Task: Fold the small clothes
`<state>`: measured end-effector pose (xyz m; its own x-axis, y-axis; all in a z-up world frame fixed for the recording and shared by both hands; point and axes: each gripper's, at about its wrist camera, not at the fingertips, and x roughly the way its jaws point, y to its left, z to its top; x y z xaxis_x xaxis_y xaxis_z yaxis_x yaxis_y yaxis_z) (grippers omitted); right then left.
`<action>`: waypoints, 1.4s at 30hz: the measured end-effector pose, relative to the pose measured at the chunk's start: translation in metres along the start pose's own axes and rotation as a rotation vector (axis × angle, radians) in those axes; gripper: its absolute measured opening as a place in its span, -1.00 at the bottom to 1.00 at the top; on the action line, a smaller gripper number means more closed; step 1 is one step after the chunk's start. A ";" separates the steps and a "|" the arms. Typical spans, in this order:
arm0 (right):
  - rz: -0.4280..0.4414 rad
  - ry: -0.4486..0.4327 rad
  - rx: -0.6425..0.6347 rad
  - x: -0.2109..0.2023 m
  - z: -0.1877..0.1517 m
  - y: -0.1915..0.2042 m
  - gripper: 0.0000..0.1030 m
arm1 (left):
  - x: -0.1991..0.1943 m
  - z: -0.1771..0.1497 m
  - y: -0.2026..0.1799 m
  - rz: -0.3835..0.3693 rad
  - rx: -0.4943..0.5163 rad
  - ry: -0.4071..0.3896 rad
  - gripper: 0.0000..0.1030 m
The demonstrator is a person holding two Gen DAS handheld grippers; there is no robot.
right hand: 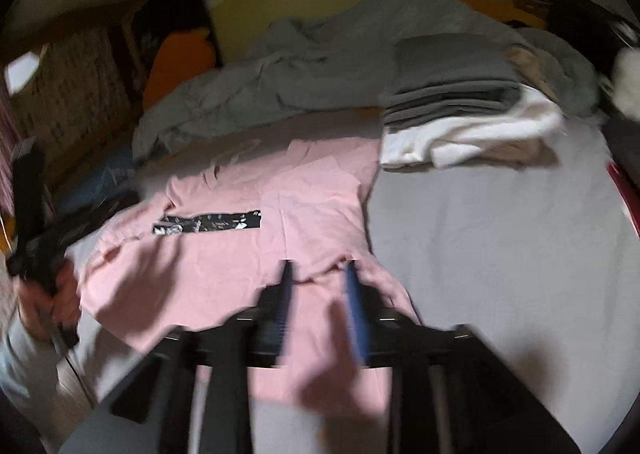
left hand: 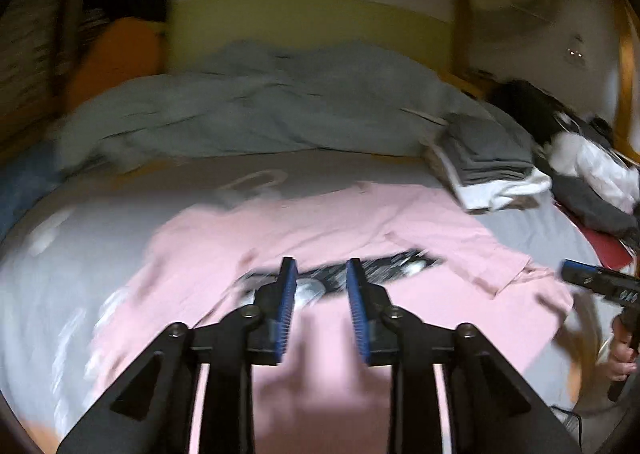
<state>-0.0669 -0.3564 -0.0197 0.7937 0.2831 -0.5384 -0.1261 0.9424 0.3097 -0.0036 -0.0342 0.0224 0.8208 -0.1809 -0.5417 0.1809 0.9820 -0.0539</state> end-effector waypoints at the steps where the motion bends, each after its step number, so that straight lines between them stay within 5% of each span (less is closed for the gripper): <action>1: -0.004 -0.006 0.052 -0.009 -0.009 -0.005 0.02 | -0.013 -0.010 0.010 0.040 -0.029 -0.004 -0.27; 7: -0.011 0.045 0.229 -0.024 -0.047 -0.012 0.02 | -0.071 -0.073 0.065 0.144 -0.263 0.046 -0.05; 11: -0.045 0.100 0.301 -0.013 -0.066 -0.013 0.02 | -0.071 -0.104 0.091 0.120 -0.418 0.134 0.05; 14: -0.051 0.105 0.368 -0.007 -0.066 -0.018 0.02 | -0.055 -0.124 0.116 0.065 -0.626 0.191 0.03; 17: 0.007 0.080 0.460 0.004 -0.058 -0.025 0.00 | -0.047 -0.123 0.129 0.017 -0.720 0.126 -0.03; 18: 0.003 0.078 0.475 0.009 -0.056 -0.028 -0.09 | -0.043 -0.120 0.132 0.007 -0.739 0.117 -0.20; 19: -0.013 0.069 0.489 0.014 -0.055 -0.030 -0.51 | -0.039 -0.119 0.135 -0.002 -0.760 0.110 -0.77; 20: -0.022 0.070 0.505 0.018 -0.055 -0.033 -0.95 | -0.034 -0.118 0.139 -0.003 -0.781 0.122 -0.96; 22: -0.004 0.053 0.547 0.015 -0.058 -0.036 -0.96 | -0.037 -0.120 0.143 -0.018 -0.831 0.114 -0.99; 26: 0.008 -0.050 0.480 -0.029 -0.060 -0.017 -0.97 | -0.097 -0.102 0.119 -0.061 -0.743 0.001 -0.99; 32: 0.067 -0.154 0.519 -0.106 -0.065 0.006 -0.97 | -0.151 -0.080 0.118 -0.104 -0.761 -0.082 -0.99; 36: 0.046 -0.186 0.477 -0.082 -0.026 0.012 -0.97 | -0.109 -0.043 0.134 -0.086 -0.768 -0.074 -0.99; 42: -0.049 -0.154 0.410 0.021 0.064 0.014 -0.97 | -0.007 0.021 0.165 -0.015 -0.787 0.021 -0.98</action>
<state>-0.0134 -0.3484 0.0237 0.8764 0.1803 -0.4466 0.1362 0.7967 0.5889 0.0319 0.1275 0.0352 0.8093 -0.2014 -0.5517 -0.2515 0.7300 -0.6354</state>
